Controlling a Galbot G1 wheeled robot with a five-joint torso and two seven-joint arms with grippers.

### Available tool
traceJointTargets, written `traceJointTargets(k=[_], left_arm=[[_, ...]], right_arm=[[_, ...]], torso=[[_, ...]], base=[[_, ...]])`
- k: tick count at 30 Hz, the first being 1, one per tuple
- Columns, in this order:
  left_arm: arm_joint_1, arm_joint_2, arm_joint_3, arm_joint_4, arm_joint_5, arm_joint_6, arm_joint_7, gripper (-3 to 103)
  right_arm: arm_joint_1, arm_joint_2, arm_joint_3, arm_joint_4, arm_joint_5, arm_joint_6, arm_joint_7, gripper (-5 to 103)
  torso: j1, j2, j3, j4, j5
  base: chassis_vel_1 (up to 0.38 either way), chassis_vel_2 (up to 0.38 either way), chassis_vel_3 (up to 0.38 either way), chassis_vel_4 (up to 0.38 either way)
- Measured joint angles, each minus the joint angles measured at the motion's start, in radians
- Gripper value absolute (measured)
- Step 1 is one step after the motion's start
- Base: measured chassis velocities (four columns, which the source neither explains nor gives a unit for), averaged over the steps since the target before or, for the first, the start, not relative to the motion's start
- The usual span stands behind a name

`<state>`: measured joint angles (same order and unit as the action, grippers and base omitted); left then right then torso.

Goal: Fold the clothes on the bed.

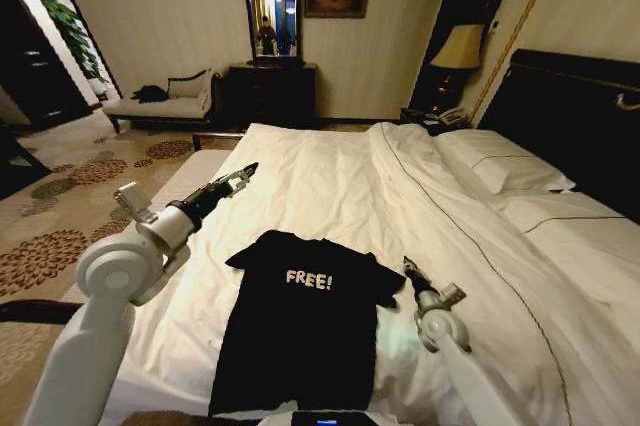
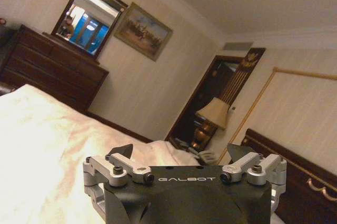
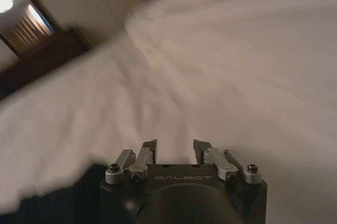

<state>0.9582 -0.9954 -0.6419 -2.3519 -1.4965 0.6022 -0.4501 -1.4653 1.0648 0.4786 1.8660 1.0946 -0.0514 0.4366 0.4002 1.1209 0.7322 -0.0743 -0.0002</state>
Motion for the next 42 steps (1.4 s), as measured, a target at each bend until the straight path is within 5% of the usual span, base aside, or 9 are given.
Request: traceJointTargets(k=[6, 17, 31, 42], left_arm=[[-0.027, -0.016, -0.009, -0.028, -0.045, 0.000, -0.002, 100], [-0.040, -0.040, 0.021, -0.043, -0.029, 0.003, -0.003, 100], [-0.062, -0.062, 0.049, -0.003, 0.009, 0.007, 0.002, 100], [-0.076, -0.063, 0.063, 0.023, 0.025, 0.008, 0.007, 100]], right_arm=[[-0.255, 0.047, -0.035, 0.203, 0.014, -0.074, 0.089, 65], [-0.295, 0.090, -0.090, 0.219, -0.027, -0.091, 0.093, 99], [-0.253, 0.087, -0.135, 0.231, 0.024, -0.043, 0.074, 103], [0.012, 0.151, -0.061, 0.104, 0.238, -0.003, 0.090, 97]], torso=[[0.000, 0.000, 0.000, -0.0005, 0.0003], [0.000, 0.000, 0.000, 0.0002, 0.0002], [0.000, 0.000, 0.000, -0.0001, 0.0003], [0.001, 0.000, 0.000, 0.0002, 0.0003]], base=[[0.000, 0.000, 0.000, 0.000], [0.000, 0.000, 0.000, 0.000], [0.000, 0.000, 0.000, 0.000], [0.000, 0.000, 0.000, 0.000]])
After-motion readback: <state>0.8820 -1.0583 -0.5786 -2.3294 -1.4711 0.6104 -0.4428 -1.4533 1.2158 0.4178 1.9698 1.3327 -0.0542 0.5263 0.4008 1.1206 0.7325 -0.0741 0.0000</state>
